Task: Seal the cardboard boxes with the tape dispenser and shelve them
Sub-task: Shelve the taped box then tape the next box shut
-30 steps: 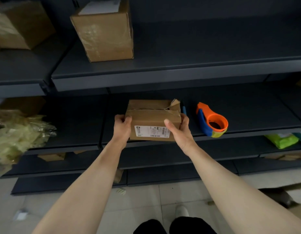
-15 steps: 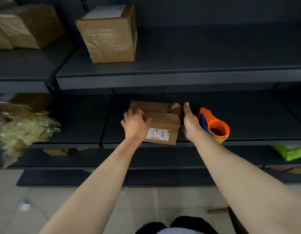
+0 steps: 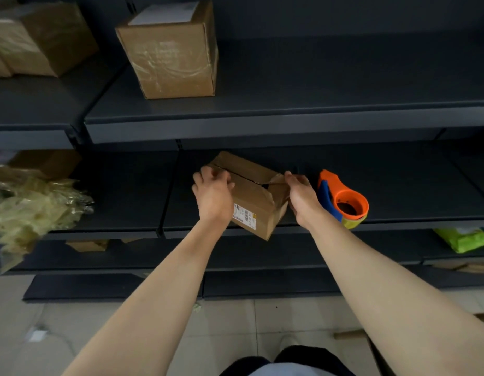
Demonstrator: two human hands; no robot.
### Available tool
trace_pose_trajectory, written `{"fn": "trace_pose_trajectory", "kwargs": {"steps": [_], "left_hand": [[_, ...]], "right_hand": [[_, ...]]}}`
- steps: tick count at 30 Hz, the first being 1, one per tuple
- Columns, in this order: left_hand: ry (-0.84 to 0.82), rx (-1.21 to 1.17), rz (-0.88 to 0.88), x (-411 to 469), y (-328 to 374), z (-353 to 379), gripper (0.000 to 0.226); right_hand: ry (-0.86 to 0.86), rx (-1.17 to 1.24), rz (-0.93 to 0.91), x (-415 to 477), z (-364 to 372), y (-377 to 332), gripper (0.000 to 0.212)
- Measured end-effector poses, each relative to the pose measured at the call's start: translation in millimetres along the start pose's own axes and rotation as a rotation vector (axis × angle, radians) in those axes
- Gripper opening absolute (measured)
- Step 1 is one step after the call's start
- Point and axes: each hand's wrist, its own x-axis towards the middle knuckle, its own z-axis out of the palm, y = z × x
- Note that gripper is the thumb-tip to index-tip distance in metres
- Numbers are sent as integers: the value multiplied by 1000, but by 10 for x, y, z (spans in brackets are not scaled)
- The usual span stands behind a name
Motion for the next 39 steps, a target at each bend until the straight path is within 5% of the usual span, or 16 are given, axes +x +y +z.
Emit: {"fn": "trace_pose_trajectory", "kwargs": {"steps": [5,11,25,39], "left_hand": [[-123,-139,32,-193,181,73,39],[-223,-456,48,-138,55,-9,22],[-283,-472,80,-67,-84,140,19],[-319,-587,76,-38,-122,141,21]], "right_hand": [[-12,33,3,6,-21,28,35],[-47,40,13,-5,-112,122,41],[-176,55,-27,-65,-113,236,39],[-102,-308,-232,-59,-71,214,48]]}}
